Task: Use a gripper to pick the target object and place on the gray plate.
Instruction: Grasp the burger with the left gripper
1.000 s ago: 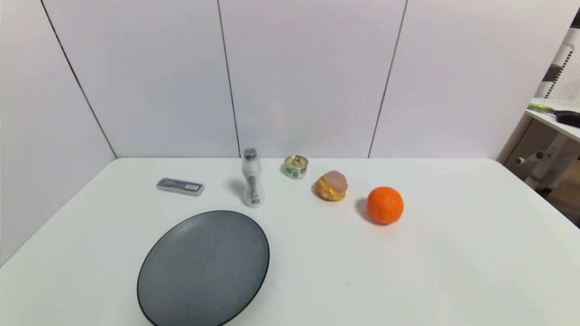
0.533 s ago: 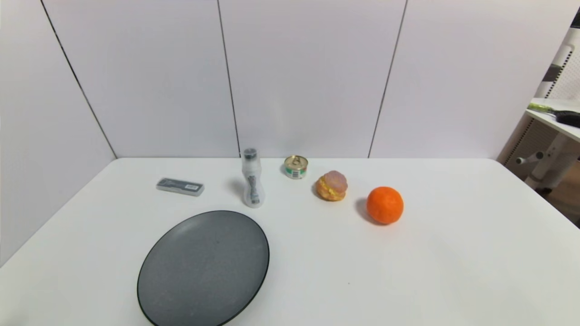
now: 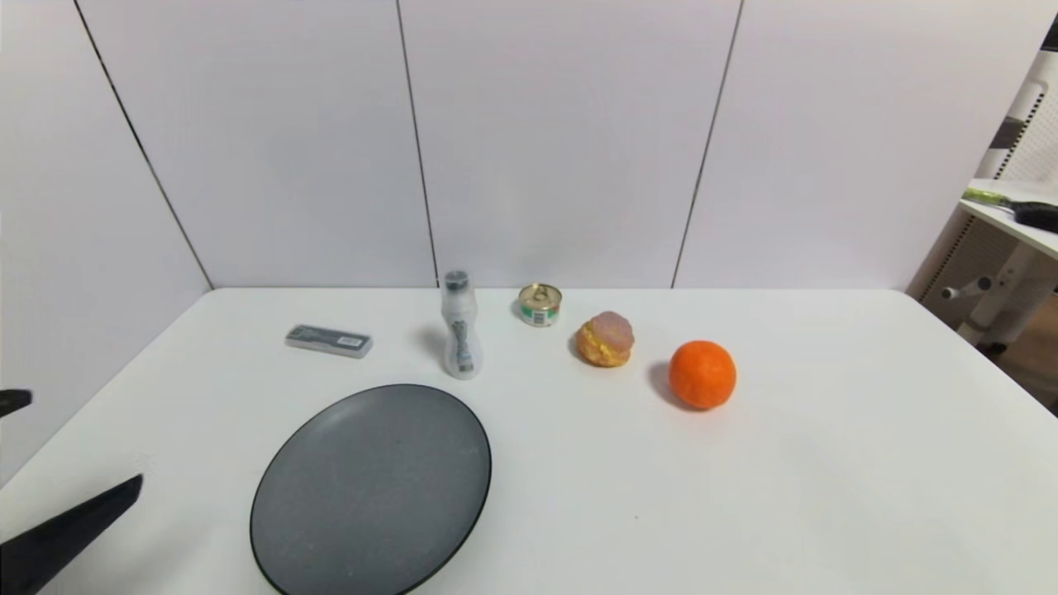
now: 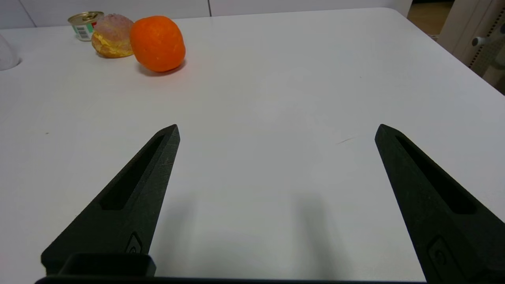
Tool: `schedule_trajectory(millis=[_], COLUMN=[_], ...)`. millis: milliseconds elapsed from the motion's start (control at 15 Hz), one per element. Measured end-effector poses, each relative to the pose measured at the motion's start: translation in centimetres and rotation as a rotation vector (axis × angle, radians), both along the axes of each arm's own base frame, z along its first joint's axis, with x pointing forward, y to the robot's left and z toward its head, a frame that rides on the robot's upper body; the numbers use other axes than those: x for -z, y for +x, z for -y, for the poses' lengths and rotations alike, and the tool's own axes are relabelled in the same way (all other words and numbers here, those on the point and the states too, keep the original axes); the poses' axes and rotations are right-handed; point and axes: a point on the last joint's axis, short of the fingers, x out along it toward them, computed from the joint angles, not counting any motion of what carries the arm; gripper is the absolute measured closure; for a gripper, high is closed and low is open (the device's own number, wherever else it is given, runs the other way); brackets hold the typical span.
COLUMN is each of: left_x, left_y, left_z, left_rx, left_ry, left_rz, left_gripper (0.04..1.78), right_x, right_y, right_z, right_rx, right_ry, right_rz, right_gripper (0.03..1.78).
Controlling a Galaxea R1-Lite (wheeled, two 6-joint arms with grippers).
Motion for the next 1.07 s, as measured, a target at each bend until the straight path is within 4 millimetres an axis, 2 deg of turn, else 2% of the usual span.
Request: schedule_trajectory(millis=[200,533,733,1067], left_x=[0.0,1.1,1.4,2.7], left_y=[4.3,9.6,12.0,14.8], left_z=[1.9,7.3,10.9,15.6], left_rx=[0.178,0.415,0.519,0.61], left_ry=[0.045,0.099,0.125,0.153], left_rz=[-0.115,-0.274,-0.311,-0.351], left_gripper=[0.13,0.13,0.13,0.13], right_x=[0.0,0.0,0.0,0.0], right_y=[0.0,0.0,0.0,0.0], right_z=[0.0,0.0,0.0,0.0], right_rx=[0.0,0.0,0.0,0.0], right_ry=[0.0,0.0,0.0,0.0], right_rz=[0.0,0.0,0.0,0.0], right_gripper=[0.1,0.1,0.1,0.1])
